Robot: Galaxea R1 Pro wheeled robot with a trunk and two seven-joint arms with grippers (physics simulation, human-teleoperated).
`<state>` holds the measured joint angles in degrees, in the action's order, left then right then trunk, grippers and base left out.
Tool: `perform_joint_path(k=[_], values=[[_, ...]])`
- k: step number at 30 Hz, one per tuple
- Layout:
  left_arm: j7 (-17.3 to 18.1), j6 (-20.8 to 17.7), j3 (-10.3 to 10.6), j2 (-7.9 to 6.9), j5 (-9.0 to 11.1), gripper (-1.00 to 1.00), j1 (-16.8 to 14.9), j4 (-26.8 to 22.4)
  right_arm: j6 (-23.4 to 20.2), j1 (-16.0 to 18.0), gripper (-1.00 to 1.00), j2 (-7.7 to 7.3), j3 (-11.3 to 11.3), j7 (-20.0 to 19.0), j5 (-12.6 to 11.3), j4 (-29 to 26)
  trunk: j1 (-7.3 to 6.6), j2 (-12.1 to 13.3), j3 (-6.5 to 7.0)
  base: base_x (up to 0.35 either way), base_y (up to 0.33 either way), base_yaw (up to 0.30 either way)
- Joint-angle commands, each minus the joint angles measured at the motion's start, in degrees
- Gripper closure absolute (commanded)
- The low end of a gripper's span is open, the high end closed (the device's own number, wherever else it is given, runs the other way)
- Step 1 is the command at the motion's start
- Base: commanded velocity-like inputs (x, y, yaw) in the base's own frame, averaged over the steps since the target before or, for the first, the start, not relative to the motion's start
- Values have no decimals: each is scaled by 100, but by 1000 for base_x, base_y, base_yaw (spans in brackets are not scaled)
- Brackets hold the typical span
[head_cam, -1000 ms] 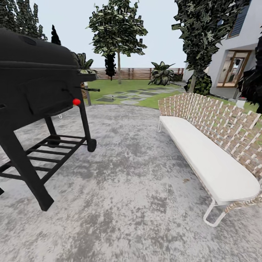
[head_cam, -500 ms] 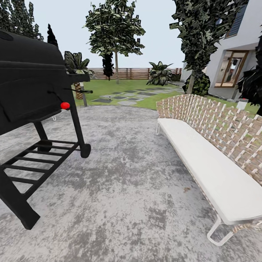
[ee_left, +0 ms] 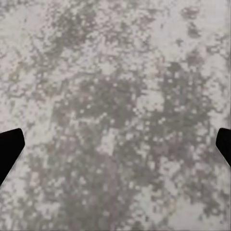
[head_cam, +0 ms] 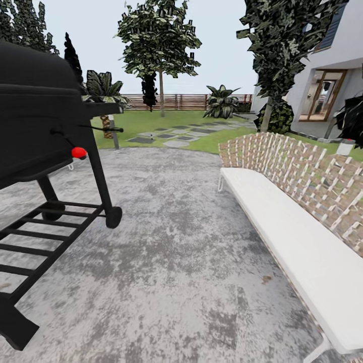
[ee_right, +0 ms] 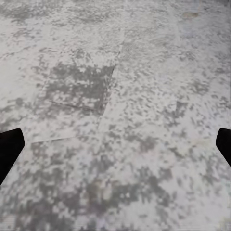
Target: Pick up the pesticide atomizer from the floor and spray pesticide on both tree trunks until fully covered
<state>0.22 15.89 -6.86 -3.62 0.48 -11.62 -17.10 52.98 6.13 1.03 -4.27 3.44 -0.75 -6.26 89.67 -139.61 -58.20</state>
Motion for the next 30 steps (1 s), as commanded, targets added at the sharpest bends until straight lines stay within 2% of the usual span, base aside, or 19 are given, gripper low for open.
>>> perform_joint_path(k=[1, 30], values=[[3, 19, -7, 1, 5, -100, -1, 5, 15, 3, -100, 3, -39, -10, 14, 2, 2, -2, -5, 340, 0, 0], [4, 19, -8, 1, 5, -100, 0, 5, 16, 1, -100, 3, -39, -8, 15, 2, 2, -2, -5, 340, 0, 0]])
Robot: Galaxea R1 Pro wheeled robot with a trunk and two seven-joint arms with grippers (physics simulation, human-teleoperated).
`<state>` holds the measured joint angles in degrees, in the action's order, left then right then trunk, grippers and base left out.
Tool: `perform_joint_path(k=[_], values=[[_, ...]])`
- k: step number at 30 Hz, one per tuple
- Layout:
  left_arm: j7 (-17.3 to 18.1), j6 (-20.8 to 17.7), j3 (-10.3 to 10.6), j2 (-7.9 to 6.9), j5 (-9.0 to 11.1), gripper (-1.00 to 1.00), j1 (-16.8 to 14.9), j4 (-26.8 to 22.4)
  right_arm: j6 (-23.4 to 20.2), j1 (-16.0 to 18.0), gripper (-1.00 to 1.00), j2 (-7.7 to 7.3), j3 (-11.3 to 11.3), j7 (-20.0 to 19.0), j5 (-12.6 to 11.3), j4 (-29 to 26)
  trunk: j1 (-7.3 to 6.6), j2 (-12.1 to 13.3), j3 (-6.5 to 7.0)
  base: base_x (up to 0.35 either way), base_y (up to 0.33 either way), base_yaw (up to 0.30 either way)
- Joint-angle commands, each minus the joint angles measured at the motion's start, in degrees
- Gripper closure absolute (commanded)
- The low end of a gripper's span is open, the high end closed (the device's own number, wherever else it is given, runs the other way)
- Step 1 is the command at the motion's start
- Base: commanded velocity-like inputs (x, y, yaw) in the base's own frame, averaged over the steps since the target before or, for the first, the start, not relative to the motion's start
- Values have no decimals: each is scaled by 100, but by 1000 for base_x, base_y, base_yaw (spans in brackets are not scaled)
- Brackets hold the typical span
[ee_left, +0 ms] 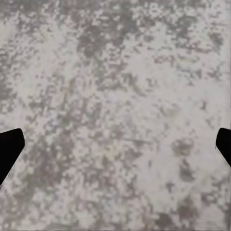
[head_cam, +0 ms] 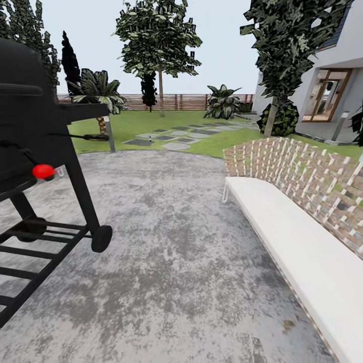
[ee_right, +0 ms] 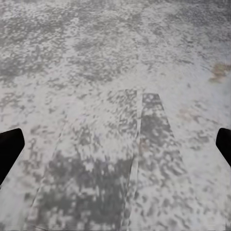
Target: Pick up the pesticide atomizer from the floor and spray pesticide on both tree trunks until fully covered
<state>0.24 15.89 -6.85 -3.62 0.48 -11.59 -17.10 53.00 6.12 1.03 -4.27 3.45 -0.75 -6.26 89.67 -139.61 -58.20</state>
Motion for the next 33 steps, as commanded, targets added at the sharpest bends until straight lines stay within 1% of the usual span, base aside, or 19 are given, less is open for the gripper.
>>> perform_joint_path(k=[1, 13, 17, 20, 22, 23, 24, 26, 31, 33], values=[[3, 19, -9, 1, 5, -100, -2, 5, 14, 3, -100, 3, -39, -9, 14, 2, 2, -2, -5, 340, 0, 0], [3, 19, -4, 1, 4, -100, -7, 5, 17, 4, -100, 3, -39, 1, 12, 0, 2, -2, -5, 340, 0, 0], [3, 19, -6, 1, 1, -100, -4, 5, 17, 4, -100, 3, -40, -31, 28, -81, 2, -2, -5, 340, 0, 0], [3, 19, 3, 1, -7, -100, -2, 5, 28, 4, -100, -1, -40, -36, 131, -283, 2, -2, -5, 340, 0, 0], [3, 19, 6, 1, -10, -100, -2, 5, 38, 4, -100, -6, -39, -37, 244, -482, 2, -2, -5, 340, 0, 0], [3, 19, 7, 1, -16, -100, -3, 5, 41, 4, -100, -6, -39, -36, 415, -707, 2, -2, -5, 340, 0, 0], [3, 19, 11, 4, -18, -100, -2, 5, 39, 4, -100, -6, -42, -27, 474, -776, 2, -2, -5, 340, 0, 0], [3, 19, 13, 7, -23, -100, -3, 5, 38, 4, -100, -8, -49, -13, 511, -822, 2, -2, -5, 340, 0, 0], [3, 19, 17, 17, -37, -100, -6, 5, 16, 15, -100, -76, -68, -8, 574, -956, 2, -2, -5, 340, 0, 0], [3, 19, 17, 18, -38, -100, -5, 5, -88, 64, -100, -81, -63, -11, 588, -1068, 2, -2, -5, 340, 0, 0]])
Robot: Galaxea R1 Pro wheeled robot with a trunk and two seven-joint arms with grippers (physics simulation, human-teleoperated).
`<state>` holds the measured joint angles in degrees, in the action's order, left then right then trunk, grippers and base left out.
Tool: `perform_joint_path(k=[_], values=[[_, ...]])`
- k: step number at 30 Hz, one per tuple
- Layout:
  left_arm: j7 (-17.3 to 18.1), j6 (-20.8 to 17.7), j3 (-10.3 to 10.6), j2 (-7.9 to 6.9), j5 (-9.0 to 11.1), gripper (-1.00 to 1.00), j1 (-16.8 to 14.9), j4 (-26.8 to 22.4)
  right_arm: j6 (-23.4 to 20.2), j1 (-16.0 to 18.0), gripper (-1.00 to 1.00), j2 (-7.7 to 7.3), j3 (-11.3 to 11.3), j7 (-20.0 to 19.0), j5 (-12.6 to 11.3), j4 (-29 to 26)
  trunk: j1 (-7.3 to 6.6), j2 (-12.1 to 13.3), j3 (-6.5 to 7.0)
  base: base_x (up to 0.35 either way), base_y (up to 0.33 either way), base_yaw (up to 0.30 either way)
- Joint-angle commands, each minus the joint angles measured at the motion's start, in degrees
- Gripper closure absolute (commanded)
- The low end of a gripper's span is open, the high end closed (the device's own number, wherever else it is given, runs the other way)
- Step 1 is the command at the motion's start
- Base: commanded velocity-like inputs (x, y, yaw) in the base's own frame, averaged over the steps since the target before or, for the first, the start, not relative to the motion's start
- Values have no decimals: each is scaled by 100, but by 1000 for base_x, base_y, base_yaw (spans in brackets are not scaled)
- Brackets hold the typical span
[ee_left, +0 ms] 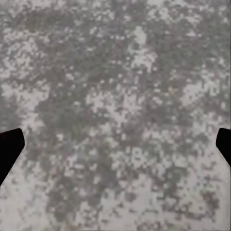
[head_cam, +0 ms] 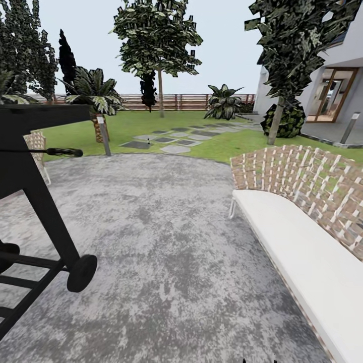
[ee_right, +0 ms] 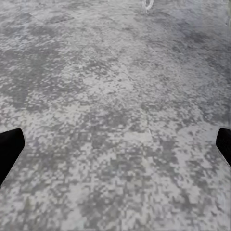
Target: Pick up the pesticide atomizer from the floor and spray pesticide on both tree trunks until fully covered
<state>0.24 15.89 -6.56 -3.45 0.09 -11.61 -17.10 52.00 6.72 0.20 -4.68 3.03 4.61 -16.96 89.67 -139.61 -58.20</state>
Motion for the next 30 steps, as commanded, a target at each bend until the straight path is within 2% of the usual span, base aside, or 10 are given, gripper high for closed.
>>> perform_joint_path(k=[1, 4, 6, 8, 30], values=[[3, 19, -12, 1, 0, -100, -2, 5, -159, 50, -100, 1, -19, 28, 53, -80, 2, -2, -5, 340, 0, 0], [3, 19, -5, 6, 0, -100, -3, 5, -1068, 186, -100, -2, -17, 17, 56, -333, 2, -2, -5, 340, 0, 0], [3, 19, -4, 14, -9, -100, -5, 5, -1439, 214, -100, -6, -9, 10, 63, -405, 2, -2, -5, 340, 0, 0], [3, 19, -4, 17, -14, -100, -5, 5, -1602, 225, -100, -17, 1, 7, 102, -421, 2, -2, -5, 340, 0, 0], [3, 19, -10, 12, -4, -100, -3, 5, -1720, 233, -100, -37, 11, 7, 138, -413, 2, -2, -5, 340, -19, 0]])
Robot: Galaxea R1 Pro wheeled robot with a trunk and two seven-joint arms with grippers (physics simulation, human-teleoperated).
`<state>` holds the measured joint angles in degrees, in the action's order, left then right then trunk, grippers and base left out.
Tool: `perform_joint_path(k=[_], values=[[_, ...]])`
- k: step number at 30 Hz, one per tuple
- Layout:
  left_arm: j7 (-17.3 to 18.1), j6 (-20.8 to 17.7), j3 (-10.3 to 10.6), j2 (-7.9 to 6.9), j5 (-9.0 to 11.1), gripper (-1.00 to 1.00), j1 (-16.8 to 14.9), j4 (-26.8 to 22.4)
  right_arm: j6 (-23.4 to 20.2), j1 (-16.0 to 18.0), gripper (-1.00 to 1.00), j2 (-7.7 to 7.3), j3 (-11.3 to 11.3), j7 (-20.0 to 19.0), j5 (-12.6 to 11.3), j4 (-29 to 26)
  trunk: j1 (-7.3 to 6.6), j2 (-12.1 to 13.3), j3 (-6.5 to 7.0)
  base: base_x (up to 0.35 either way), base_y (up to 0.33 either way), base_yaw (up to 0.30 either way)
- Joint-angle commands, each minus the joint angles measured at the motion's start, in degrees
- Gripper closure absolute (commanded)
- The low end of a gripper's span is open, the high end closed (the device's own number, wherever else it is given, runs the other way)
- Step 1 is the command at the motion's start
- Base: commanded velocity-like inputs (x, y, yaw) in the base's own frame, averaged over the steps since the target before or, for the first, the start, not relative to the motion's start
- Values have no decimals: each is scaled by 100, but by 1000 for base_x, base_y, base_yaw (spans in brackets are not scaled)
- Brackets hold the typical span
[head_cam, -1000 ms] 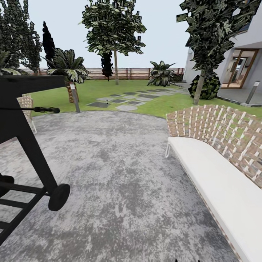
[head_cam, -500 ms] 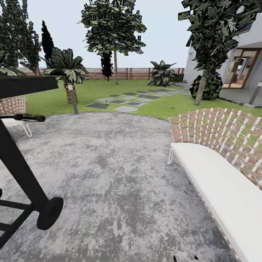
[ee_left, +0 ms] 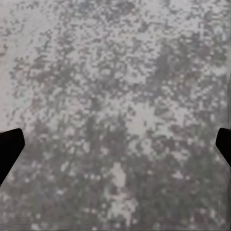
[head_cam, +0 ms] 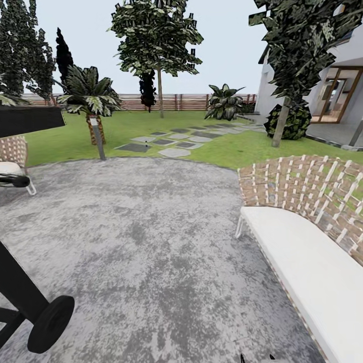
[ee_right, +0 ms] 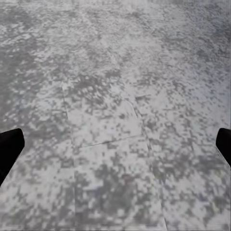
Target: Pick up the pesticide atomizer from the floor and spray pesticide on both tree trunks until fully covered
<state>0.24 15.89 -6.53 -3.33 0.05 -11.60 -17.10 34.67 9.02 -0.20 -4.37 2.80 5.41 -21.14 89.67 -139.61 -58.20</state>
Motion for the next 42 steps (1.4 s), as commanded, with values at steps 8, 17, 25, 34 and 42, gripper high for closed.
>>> perform_joint_path(k=[8, 17, 25, 34, 42], values=[[3, 19, -15, -1, 10, -100, -2, 5, 14, 3, -100, 2, -20, 27, 73, 7, 2, -2, -5, 338, -96, 0], [3, 19, -15, -9, 24, -100, -2, 5, 14, 3, -100, 2, -19, 34, 174, 12, 2, -2, -5, 338, -60, 0], [3, 19, -27, -10, 38, -100, 0, 5, 14, 3, -100, 2, -20, 43, 179, 13, 2, -2, -5, 339, -2, 2], [3, 19, -17, -10, 39, -100, -3, 5, 14, 3, -100, 2, -20, 47, 179, 14, 2, -2, -5, 339, 0, 198], [3, 19, -15, -10, 39, -100, -1, 5, 14, 3, -100, 2, -20, 52, 179, 14, 2, -2, -5, 339, 0, 253]])
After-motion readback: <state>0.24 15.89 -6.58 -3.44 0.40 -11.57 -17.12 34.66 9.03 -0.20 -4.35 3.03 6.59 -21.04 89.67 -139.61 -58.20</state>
